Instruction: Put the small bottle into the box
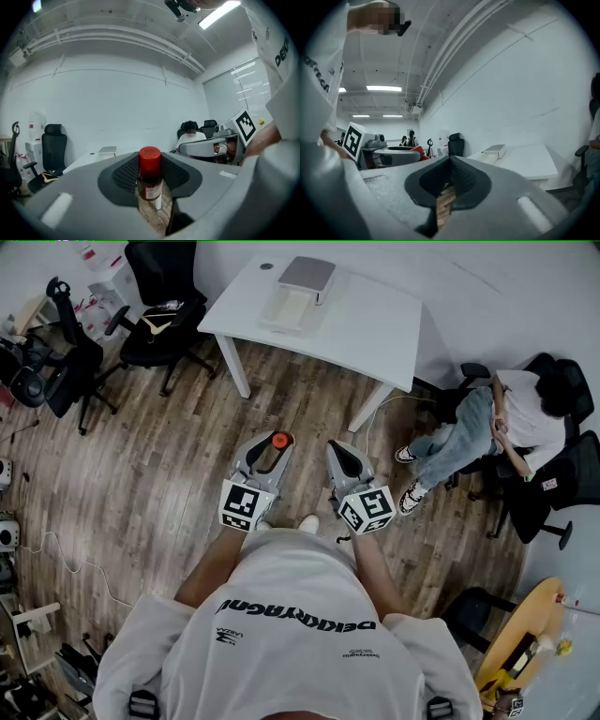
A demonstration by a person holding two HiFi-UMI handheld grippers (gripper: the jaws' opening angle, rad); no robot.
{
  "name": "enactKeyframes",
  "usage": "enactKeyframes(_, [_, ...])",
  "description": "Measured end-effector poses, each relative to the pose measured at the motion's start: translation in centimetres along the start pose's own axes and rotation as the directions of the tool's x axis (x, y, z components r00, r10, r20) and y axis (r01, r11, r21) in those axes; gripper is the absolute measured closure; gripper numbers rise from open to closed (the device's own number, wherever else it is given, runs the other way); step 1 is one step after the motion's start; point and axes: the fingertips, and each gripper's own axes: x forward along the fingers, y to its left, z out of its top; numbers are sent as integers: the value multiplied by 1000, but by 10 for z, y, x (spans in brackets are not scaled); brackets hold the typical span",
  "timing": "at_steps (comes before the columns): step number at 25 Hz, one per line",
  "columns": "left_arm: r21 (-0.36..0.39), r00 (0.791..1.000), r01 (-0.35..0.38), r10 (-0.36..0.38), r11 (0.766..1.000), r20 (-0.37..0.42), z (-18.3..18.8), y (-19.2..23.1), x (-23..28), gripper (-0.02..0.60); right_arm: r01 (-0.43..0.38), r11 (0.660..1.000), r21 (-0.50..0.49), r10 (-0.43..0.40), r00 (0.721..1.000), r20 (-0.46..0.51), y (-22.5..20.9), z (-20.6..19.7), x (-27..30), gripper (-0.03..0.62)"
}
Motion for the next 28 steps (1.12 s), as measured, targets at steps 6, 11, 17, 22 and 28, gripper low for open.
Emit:
enactKeyframes(6, [-24,1000,6,-6,1000,8,7,-6,5,437,-5,1000,-4,5,1000,10,-1,2,0,595])
enactKeyframes(11, [-23,1000,-1,2,1000,7,7,-11,9,437,-13,1000,-9,13,1000,10,-7,4,-6,595])
enactKeyframes(17, [-27,1000,-23,23,999,0,6,-14,19,437,-23,1000,6,23,999,49,-22,10,-2,595])
enactKeyframes(22, [-22,997,-72,71,997,-28,-2,-14,25,437,-51,999,-12,51,996,68,-29,12,0,595])
enactKeyframes(28, [-44,992,-122,122,991,-16,-5,-9,30,439,-88,996,-33,89,995,43,-32,3,4,595])
